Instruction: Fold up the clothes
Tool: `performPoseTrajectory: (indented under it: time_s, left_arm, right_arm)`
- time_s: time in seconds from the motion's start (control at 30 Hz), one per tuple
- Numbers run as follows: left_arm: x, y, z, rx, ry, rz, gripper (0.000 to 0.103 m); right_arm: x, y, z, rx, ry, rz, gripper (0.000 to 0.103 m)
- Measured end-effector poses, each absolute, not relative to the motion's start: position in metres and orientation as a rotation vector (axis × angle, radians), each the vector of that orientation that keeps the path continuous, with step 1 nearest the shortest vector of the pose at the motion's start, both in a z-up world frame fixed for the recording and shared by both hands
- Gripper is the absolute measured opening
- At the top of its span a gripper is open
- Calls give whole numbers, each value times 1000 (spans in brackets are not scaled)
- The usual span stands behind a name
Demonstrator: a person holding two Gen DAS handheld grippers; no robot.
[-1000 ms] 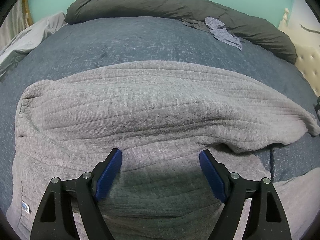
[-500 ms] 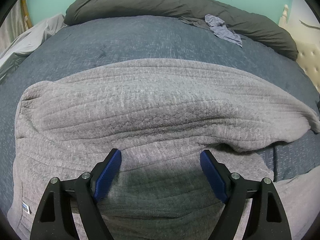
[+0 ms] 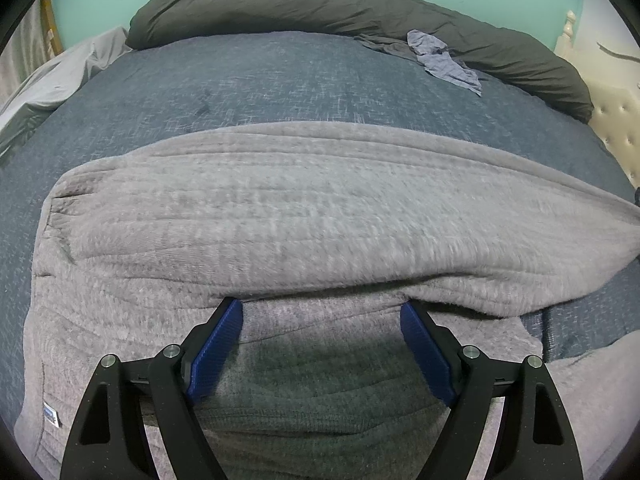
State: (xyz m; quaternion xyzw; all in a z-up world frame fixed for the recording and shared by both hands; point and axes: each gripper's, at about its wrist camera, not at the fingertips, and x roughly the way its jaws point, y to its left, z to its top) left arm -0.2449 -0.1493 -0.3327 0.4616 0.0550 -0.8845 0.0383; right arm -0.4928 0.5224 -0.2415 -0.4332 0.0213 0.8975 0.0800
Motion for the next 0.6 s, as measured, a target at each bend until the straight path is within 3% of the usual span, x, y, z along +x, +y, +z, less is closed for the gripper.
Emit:
performPoseTrajectory:
  time_s: [0.23,0.6]
  left_arm:
    - [-245,-151,-331,1413,166,-2715,85]
    - [-245,-148,-329,1425,133,-2737,85]
  right_arm:
    - [-504,515,-264,-1357,-9,2628,9]
    - [-532,533,-252,-1309,-67,2585,8]
